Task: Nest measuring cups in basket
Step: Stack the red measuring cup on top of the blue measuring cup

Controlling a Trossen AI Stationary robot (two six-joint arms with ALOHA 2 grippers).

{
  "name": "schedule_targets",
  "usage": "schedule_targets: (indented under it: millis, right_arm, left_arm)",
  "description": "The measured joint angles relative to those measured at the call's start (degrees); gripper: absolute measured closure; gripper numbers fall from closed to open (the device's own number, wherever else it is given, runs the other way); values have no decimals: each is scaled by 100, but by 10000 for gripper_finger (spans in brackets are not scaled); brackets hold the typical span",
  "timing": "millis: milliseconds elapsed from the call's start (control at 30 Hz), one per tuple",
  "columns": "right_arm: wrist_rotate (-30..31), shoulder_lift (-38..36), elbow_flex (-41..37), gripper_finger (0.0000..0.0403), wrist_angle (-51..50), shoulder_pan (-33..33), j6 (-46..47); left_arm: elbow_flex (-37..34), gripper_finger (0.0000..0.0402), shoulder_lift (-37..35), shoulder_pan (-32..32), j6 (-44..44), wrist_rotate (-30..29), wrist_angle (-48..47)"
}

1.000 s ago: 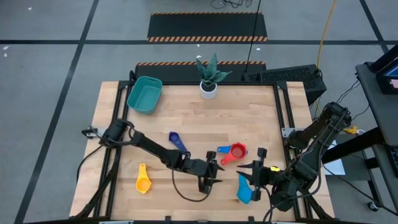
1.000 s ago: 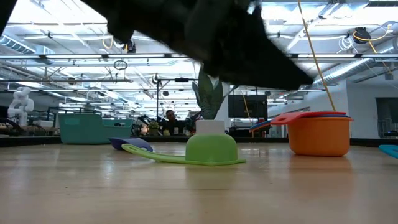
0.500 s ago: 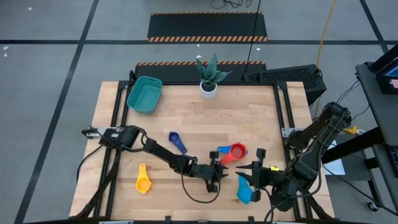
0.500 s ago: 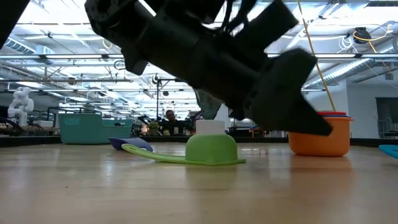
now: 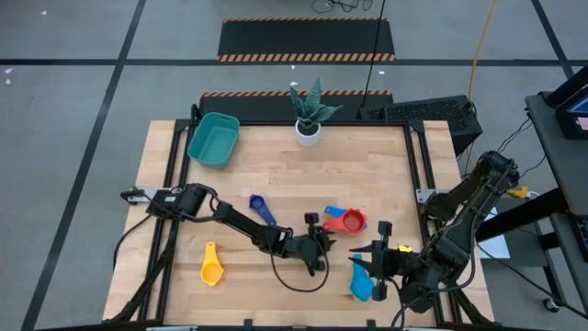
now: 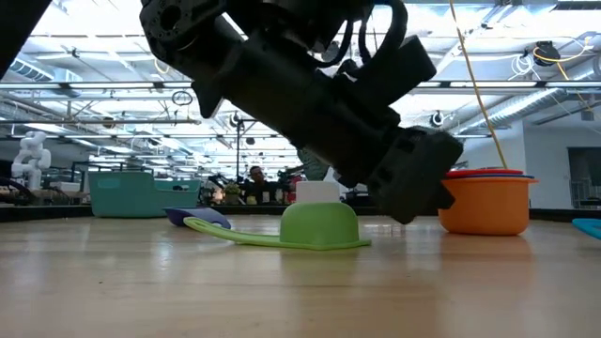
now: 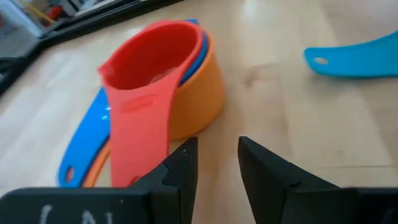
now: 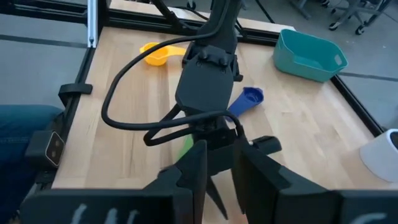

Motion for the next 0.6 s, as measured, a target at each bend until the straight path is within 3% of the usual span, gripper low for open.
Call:
schedule_targets:
  millis: [300, 600]
  right_arm:
    - [46, 44, -266, 328, 15, -104, 154]
    - [-335, 48, -978, 328, -56, -1003, 817]
  left_arm:
    - [0, 284, -330, 185, -3, -192, -561]
    - [-2, 284, -330, 260, -151, 263, -679]
